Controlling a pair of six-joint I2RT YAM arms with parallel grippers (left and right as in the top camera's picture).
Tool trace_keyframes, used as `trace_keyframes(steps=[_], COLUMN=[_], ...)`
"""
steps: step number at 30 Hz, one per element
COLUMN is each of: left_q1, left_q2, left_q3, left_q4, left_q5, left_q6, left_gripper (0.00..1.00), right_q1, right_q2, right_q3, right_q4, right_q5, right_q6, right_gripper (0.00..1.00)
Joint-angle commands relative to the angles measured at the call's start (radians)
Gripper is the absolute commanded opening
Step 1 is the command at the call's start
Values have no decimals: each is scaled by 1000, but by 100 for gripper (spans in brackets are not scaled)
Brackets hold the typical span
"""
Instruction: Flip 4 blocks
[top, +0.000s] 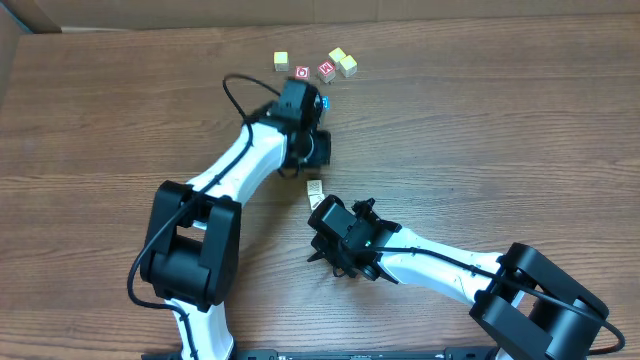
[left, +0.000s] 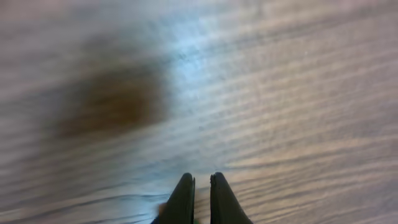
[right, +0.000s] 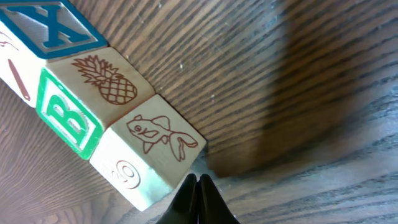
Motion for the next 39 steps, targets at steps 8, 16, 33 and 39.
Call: trace_keyframes(steps=[8, 16, 33, 39], left_q1=[10, 8, 8, 8], left_q2=[7, 7, 8, 8], left_q3=[44, 37, -90, -90], left_q4=[-214, -308, -221, -211], left_q5=[-258, -151, -47, -2], left_q6=[-117, -119, -158, -161], left_gripper=[4, 4, 4, 4], right_q1=[5, 0, -199, -203], right_q2=[7, -63, -84, -84], right_q3=[-7, -3, -5, -5], right_q4=[-65, -77, -203, -203], right_q5=[-42, -26, -13, -8], right_q6=[-34, -199, -517, -524], right_gripper=[4, 4, 4, 4])
